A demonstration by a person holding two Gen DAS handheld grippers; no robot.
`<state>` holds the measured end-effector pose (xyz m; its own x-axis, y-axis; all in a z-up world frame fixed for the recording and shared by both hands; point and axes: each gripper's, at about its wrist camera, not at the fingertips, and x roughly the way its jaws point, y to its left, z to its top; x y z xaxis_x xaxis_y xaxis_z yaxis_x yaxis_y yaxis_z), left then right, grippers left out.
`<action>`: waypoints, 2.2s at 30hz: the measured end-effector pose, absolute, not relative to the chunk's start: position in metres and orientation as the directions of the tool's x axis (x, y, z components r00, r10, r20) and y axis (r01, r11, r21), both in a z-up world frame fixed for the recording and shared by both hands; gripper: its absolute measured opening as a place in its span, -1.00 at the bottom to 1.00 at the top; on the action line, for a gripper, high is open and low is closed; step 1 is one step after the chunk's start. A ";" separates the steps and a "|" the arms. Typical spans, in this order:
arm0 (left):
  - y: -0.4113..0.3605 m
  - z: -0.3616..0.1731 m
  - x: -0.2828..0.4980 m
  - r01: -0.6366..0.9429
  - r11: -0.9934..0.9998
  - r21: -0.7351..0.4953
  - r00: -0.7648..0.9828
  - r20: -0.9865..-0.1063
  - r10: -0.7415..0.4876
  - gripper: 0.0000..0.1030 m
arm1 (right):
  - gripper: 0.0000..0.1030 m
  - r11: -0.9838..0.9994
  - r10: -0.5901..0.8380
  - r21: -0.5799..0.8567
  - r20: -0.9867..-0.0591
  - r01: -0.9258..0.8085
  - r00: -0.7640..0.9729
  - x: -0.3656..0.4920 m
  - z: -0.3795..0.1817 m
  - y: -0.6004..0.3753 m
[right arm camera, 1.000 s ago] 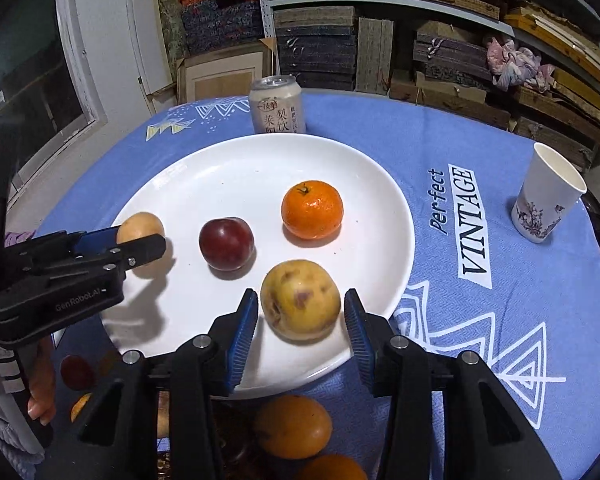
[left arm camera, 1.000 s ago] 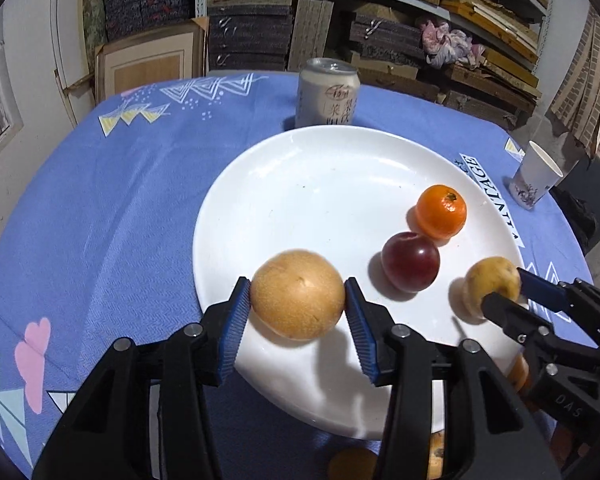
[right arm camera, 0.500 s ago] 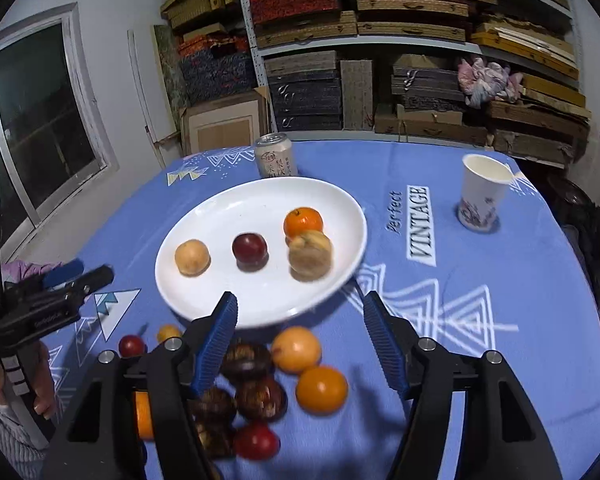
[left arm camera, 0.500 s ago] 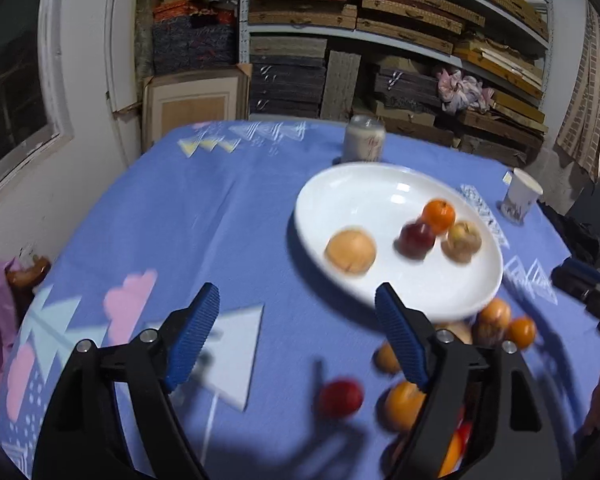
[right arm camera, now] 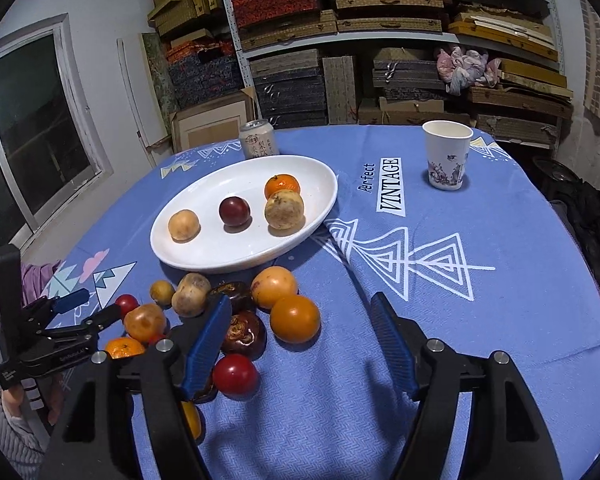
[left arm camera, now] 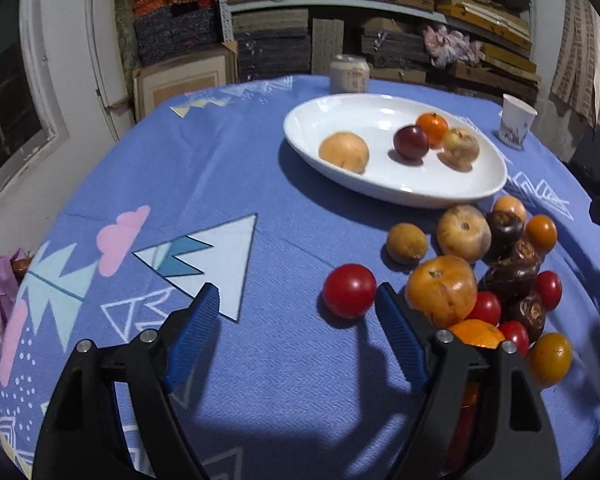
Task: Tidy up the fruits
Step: 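Move the left tool to the red tomato while the right tool approaches an orange fruit, then close the left tool on the red tomato while the right tool grips the orange fruit, then place the tomato and orange fruit on the white plate, opening both tools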
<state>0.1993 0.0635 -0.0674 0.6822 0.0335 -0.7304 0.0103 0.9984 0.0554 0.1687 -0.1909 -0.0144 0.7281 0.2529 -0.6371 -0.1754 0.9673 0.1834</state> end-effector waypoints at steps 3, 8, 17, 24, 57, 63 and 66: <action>0.067 -0.071 0.204 0.016 1.000 0.011 0.661 -0.751 -0.002 0.51 | 0.41 0.971 0.240 0.169 -0.644 -0.171 0.727 0.170 -0.015 -0.190; 0.071 -0.076 0.211 0.033 0.998 -0.050 0.639 -0.767 -0.060 0.38 | 0.41 0.976 0.218 0.166 -0.670 -0.144 0.710 0.176 -0.023 -0.193; 0.061 -0.076 0.216 0.114 0.989 -0.096 0.630 -0.762 -0.147 -0.06 | 0.42 0.978 0.208 0.150 -0.683 -0.145 0.700 0.177 -0.028 -0.189; 0.059 -0.075 0.219 0.141 0.982 -0.128 0.620 -0.762 -0.189 -0.42 | 0.42 0.979 0.203 0.143 -0.688 -0.144 0.696 0.178 -0.030 -0.189; 0.063 -0.079 0.221 0.068 0.997 -0.030 0.623 -0.780 -0.066 -0.43 | -0.25 0.976 0.170 0.049 -0.781 -0.213 0.601 0.207 -0.070 -0.150; 0.065 -0.078 0.220 0.062 0.997 -0.043 0.629 -0.774 -0.072 -0.43 | -0.26 0.976 0.195 0.087 -0.762 -0.201 0.617 0.202 -0.061 -0.161; 0.068 -0.064 0.222 0.048 0.997 -0.066 0.662 -0.745 -0.081 -0.43 | -0.26 0.975 0.215 0.118 -0.726 -0.190 0.653 0.196 -0.045 -0.167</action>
